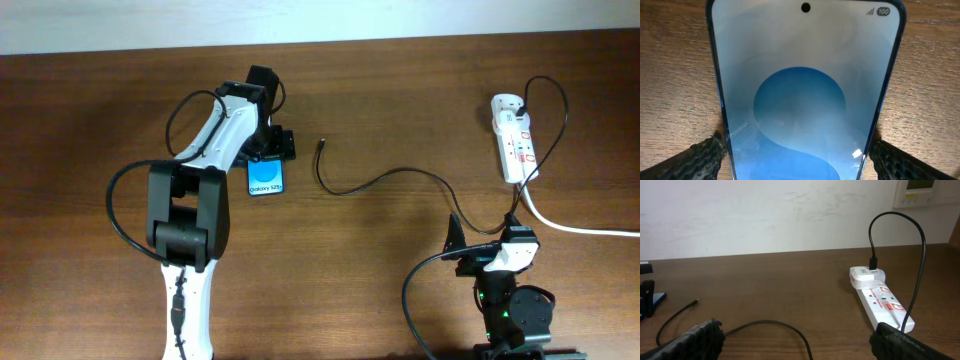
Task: Plug charger to phone and switch on socket
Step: 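Close the left gripper on the phone's bottom edge and lift it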
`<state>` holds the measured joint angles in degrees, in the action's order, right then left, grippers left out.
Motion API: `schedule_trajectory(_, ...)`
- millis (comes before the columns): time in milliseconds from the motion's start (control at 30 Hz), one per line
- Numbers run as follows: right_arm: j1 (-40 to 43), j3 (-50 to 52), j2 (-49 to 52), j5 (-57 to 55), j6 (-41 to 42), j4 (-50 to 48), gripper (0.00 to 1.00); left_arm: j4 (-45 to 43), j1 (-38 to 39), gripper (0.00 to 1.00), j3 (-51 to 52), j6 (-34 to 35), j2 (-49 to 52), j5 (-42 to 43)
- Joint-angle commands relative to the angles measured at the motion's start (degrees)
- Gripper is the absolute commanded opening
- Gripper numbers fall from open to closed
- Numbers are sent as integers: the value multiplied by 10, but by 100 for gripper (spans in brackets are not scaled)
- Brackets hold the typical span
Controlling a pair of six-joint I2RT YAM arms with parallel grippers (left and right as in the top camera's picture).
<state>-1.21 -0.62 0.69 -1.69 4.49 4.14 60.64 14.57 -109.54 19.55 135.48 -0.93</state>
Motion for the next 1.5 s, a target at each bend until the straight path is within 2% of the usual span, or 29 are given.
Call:
schedule_trajectory(0, -4, 3, -3, -5, 0, 4, 98, -1, 1, 96, 7, 8, 44, -4)
schedule_trajectory(67, -4, 3, -3, -5, 0, 4, 98, -1, 1, 89, 7, 8, 44, -4)
schedule_trajectory(133, -4, 3, -3, -5, 0, 4, 98, -1, 1, 76, 7, 8, 44, -4)
schedule_trajectory(167, -4, 3, -3, -5, 0, 4, 98, -1, 1, 75, 7, 8, 44, -4)
schedule_trajectory(433, -4, 3, -3, -5, 0, 4, 98, 8, 0, 72, 3, 8, 44, -3)
schedule_trajectory(967, -4, 3, -3, -5, 0, 4, 98, 42, 0, 72, -42, 8, 35, -4)
schedule_trajectory(1133, -4, 3, -3, -5, 0, 4, 98, 79, 0, 70, -105, 5, 35, -4)
schedule_trajectory(1267, -4, 3, -3, -5, 0, 4, 98, 122, 0, 56, -156, 5, 35, -4)
schedule_trajectory(1333, -4, 3, -3, -5, 0, 4, 99, 134, 0, 27, -173, 5, 35, -4)
schedule_trajectory(1367, -4, 3, -3, -5, 0, 4, 99, 142, 0, 3, -183, 5, 35, -4)
schedule_trajectory(1400, -4, 3, -3, -5, 0, 4, 98, 152, 0, 0, -193, 6, 35, -3)
schedule_trajectory(1467, -4, 3, -3, -5, 0, 4, 98, 177, 0, 0, -230, 6, 35, 32)
